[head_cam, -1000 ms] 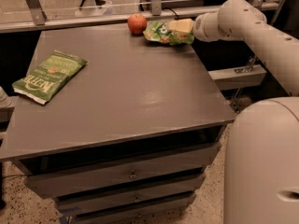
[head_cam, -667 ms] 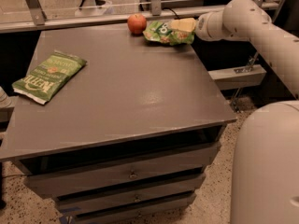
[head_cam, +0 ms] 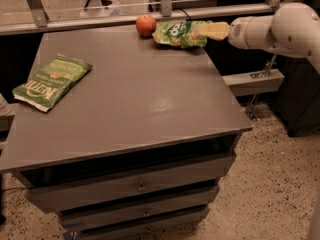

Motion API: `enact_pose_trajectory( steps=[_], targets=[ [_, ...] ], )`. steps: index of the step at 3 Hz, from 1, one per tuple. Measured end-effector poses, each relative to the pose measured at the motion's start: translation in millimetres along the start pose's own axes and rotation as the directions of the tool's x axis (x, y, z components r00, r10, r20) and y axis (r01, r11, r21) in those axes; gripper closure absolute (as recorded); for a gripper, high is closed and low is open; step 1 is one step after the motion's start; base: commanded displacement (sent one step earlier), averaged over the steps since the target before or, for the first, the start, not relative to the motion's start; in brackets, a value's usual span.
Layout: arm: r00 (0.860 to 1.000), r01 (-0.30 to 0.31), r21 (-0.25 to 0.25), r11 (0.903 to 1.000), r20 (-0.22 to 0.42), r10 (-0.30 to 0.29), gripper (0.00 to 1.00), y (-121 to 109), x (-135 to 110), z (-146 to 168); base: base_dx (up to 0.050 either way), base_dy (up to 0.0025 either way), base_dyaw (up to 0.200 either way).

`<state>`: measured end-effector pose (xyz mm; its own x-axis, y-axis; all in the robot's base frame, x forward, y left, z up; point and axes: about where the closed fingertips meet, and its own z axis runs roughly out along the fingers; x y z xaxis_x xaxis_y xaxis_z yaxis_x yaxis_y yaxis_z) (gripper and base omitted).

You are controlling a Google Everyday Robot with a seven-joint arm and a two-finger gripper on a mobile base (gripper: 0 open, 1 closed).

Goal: Move green rice chip bag near apple

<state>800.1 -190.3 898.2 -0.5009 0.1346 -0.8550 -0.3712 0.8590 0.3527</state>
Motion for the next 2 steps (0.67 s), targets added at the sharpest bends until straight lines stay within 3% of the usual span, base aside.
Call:
enact_pose_trajectory(
  steps=[1,2],
  targets=[
    [0.998,0.057,-0.086,0.9947,0.025,-0.055,0.00,-3,12,-48,0.000,0.00000,0.000],
    [0.987,0.160,-0.184,0.9698,0.060,-0.152,0.00,-4,22,-101,0.000,0.00000,0.000]
  ],
)
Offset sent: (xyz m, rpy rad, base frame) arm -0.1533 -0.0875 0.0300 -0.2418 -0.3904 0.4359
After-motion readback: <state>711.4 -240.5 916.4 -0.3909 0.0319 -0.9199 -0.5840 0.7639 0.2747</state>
